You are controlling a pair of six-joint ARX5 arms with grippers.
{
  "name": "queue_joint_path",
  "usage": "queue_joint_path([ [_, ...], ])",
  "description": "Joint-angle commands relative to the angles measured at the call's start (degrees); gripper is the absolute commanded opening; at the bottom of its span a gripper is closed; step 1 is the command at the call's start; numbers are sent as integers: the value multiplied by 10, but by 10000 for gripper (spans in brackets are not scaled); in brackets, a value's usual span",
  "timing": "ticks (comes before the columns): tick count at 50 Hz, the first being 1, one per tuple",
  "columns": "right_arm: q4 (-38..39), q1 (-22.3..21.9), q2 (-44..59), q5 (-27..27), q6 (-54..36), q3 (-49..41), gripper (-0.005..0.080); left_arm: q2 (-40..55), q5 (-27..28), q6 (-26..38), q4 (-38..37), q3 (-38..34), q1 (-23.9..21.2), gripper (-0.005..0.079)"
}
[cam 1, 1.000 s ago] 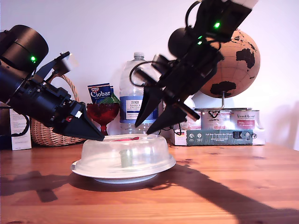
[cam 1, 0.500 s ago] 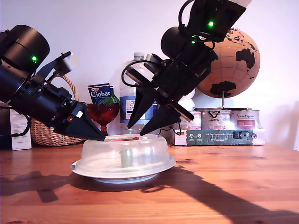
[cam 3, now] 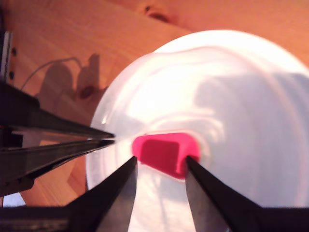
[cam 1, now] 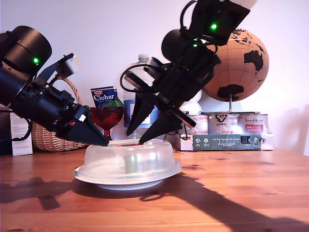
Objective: Lift the plastic dome with your right arm while removing the green coffee capsule from the plate using your left arm.
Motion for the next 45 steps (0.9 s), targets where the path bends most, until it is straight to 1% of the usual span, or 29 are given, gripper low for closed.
queue_joint_path([
  [1, 1, 4, 30, 9, -11, 1, 280, 15, -1, 2, -11, -7, -3, -21],
  [3, 5, 4, 30, 16, -12, 1, 280, 15, -1, 2, -12, -7, -3, -21],
  [10, 10, 2, 30, 17, -12, 4, 280, 15, -1, 2, -16, -7, -3, -21],
  [22, 14, -1, 30, 47, -26, 4, 280, 15, -5, 3, -17, -7, -3, -21],
  [26, 16, -1, 30, 49, -26, 4, 280, 15, -5, 3, -17, -7, -3, -21],
  [33, 8, -6, 30, 61, -27, 4, 280, 15, -5, 2, -17, -7, -3, -21],
  [45, -20, -12, 30, 59, -27, 4, 280, 15, -5, 3, -18, -7, -3, -21],
])
